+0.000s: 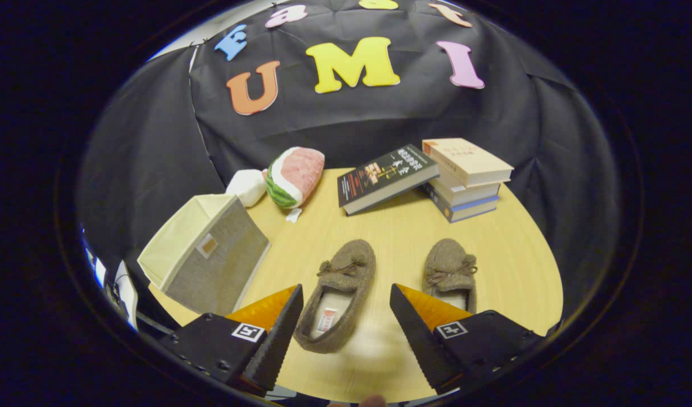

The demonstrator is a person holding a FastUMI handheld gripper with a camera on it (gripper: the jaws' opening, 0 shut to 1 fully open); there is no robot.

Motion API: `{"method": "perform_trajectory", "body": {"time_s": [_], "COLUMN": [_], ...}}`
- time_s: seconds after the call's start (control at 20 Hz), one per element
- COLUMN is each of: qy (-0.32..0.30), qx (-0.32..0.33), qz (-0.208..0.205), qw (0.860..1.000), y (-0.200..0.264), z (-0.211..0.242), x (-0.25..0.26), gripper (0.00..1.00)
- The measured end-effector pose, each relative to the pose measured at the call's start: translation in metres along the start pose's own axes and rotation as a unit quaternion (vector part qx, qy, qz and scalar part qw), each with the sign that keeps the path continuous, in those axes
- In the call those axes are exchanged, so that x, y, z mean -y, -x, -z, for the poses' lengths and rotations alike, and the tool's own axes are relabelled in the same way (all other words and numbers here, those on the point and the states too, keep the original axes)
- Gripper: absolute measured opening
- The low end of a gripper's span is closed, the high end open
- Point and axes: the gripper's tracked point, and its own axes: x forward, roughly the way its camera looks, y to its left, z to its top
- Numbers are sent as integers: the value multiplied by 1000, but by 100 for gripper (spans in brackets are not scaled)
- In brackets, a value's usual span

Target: Open the storage box then place both shoes into the box .Put the left shoe in first, then the right shoe, with the right side of both shoes facing outward in a uniform manner.

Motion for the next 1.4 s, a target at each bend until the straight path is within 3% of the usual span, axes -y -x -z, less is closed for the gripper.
{"method": "perform_trajectory", "body": {"time_s": [0.3,0.45,0.6,0.8,1.0,1.4], "qy": [-45,-61,-92,-124,-186,-213], "qx": [-72,-98,-124,-140,-151,-126], "qz": [3,6,-4,13,8,8], "qw": [996,993,988,982,971,969], "y": [-61,-83,-92,-94,-88,-17], "z": [37,44,49,47,43,3], "x": [10,14,7,9,4,-52], "gripper": [94,77,46,3,1,0]}}
